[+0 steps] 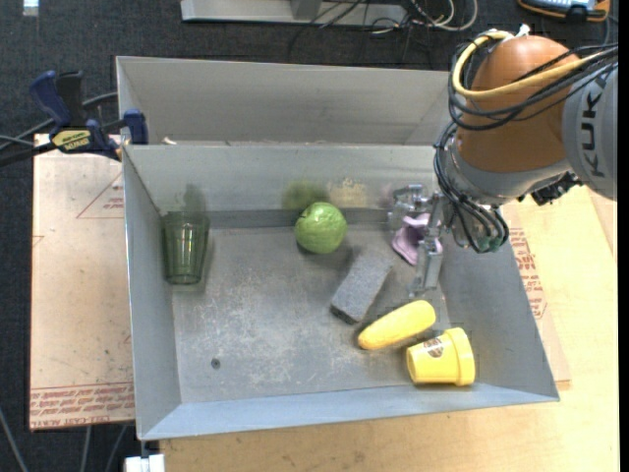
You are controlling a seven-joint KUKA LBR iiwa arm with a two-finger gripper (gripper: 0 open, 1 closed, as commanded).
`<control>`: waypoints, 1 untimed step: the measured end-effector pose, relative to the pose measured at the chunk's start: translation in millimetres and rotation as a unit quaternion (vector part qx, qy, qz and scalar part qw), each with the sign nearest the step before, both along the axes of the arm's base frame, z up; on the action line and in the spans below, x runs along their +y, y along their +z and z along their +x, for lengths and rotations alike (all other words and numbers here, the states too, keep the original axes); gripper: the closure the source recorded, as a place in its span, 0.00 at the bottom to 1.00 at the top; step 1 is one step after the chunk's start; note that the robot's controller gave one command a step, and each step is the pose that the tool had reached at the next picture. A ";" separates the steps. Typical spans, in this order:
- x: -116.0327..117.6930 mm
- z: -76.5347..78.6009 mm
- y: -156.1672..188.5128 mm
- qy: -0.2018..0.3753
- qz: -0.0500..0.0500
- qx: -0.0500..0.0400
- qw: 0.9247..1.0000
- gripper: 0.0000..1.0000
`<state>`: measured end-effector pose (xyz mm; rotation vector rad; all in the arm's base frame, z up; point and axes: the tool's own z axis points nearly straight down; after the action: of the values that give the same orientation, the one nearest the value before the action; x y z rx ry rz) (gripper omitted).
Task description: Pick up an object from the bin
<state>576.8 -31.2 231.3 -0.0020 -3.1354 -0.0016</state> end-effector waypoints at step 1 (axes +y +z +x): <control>0.1 1.2 4.7 0.000 0.000 -0.004 1.000 0.00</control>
Offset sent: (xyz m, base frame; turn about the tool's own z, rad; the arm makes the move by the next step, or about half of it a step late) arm -0.0148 0.0337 -0.1602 -0.2685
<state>578.0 -31.1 236.0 -0.0009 -3.1431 -0.0008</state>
